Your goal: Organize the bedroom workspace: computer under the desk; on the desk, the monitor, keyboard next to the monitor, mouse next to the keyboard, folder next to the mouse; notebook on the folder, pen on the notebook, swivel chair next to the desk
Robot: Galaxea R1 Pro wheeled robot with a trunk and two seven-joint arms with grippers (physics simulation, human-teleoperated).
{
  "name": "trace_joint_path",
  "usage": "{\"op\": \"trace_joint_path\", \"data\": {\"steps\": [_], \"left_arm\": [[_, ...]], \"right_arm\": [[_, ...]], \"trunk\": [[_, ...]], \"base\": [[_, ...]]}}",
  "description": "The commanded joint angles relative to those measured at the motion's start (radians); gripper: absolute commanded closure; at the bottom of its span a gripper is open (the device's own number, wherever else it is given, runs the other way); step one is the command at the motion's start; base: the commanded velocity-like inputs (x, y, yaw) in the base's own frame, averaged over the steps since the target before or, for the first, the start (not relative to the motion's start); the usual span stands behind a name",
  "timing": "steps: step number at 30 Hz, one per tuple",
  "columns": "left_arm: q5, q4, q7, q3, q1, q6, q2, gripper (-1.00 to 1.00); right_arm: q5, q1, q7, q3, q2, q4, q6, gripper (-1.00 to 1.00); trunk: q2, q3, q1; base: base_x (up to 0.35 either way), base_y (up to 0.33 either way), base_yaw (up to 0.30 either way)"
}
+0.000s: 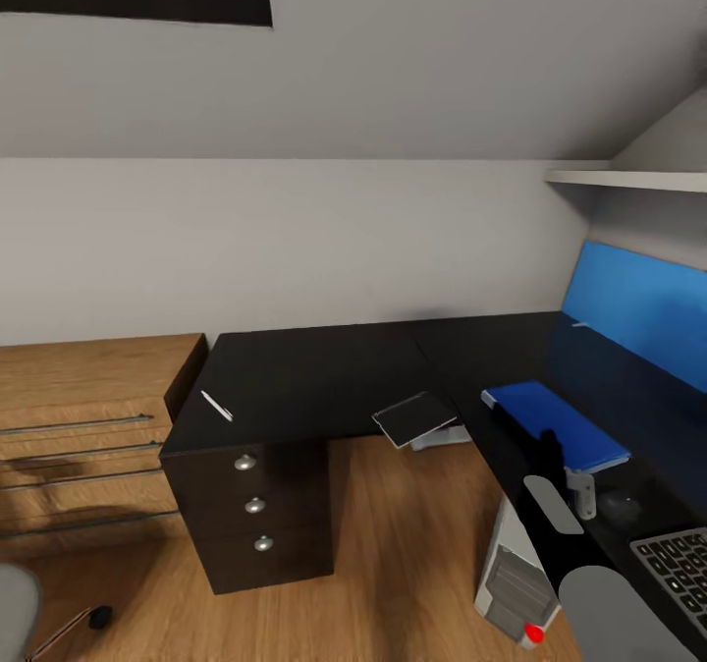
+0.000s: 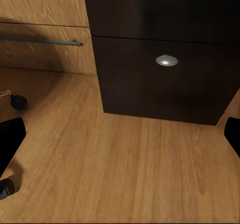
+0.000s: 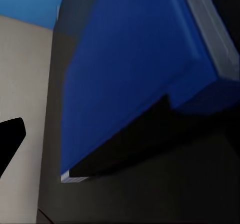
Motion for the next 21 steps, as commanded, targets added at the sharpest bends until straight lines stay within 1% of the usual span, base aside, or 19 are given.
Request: {"op": "trace_joint_path", "data": {"steps": [1, 15, 21], "left_arm": [[-0.011, 0.0, 0.008, 0.004, 0.0, -0.002, 0.0, -1.0], [-0.011, 0.0, 0.008, 0.004, 0.0, -0.002, 0.0, -1.0], [-0.011, 0.0, 0.008, 0.004, 0.0, -0.002, 0.0, -1.0]], "right_arm": [[-0.005, -0.001, -0.003, 0.001, 0.0, -0.001, -0.003, -1.0], [-0.002, 0.0, 0.001, 0.01, 0.002, -0.001, -0.003, -1.0], [-0.002, 0.0, 0.001, 0.011, 0.003, 0.0, -0.003, -1.0]], "trunk": [[-0.001, -0.001, -0.001], [-0.001, -0.001, -0.001], [-0.001, -0.001, -0.001]], "base": [[-0.167, 0.0, 0.0], [-0.019, 0.0, 0.0], [-0.097, 0.0, 0.0]]}}
